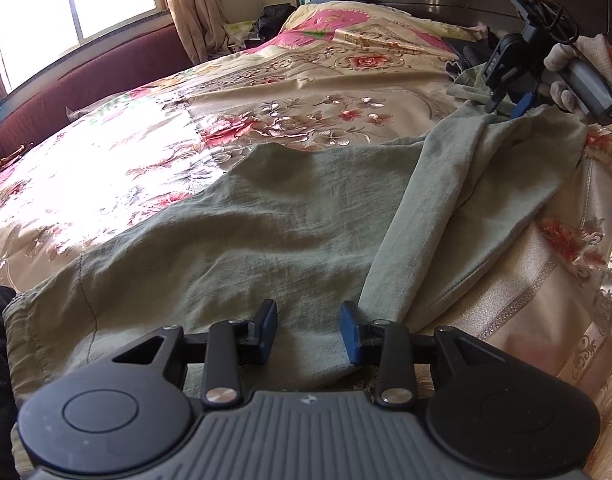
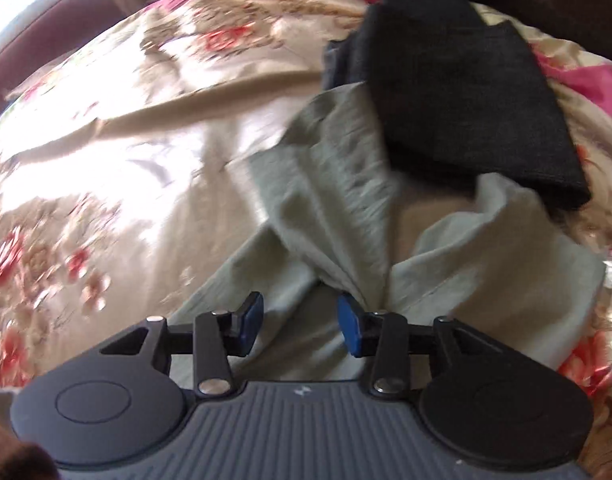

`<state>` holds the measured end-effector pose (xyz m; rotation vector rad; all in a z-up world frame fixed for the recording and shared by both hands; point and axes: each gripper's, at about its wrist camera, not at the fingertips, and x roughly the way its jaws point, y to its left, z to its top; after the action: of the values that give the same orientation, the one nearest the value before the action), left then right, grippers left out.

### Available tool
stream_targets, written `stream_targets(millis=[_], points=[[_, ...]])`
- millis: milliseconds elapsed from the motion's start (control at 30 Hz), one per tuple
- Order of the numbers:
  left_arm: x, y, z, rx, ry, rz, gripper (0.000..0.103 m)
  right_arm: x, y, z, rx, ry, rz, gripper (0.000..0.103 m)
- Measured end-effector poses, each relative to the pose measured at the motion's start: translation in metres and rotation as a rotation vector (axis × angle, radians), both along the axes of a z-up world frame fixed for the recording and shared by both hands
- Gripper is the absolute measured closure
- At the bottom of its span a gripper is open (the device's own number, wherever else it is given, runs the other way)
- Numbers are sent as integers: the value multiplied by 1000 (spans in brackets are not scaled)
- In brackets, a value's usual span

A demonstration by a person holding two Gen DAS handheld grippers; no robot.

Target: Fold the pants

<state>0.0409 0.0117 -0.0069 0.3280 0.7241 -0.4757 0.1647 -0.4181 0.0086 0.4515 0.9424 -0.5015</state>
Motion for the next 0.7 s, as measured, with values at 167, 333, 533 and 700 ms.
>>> stream_targets(millis=[167, 333, 533, 700], points=[[4, 4, -2, -25, 10, 1, 52, -8, 2, 25, -50, -26, 20, 57], [4, 5, -3, -36, 8, 6, 50, 27, 37, 10, 78, 2, 104, 47], [3, 8, -3, -51, 6, 11, 50, 69, 43, -17, -38, 86, 42, 47], [3, 8, -3, -52, 4, 12, 50, 78, 24, -16, -36, 90, 53, 86]])
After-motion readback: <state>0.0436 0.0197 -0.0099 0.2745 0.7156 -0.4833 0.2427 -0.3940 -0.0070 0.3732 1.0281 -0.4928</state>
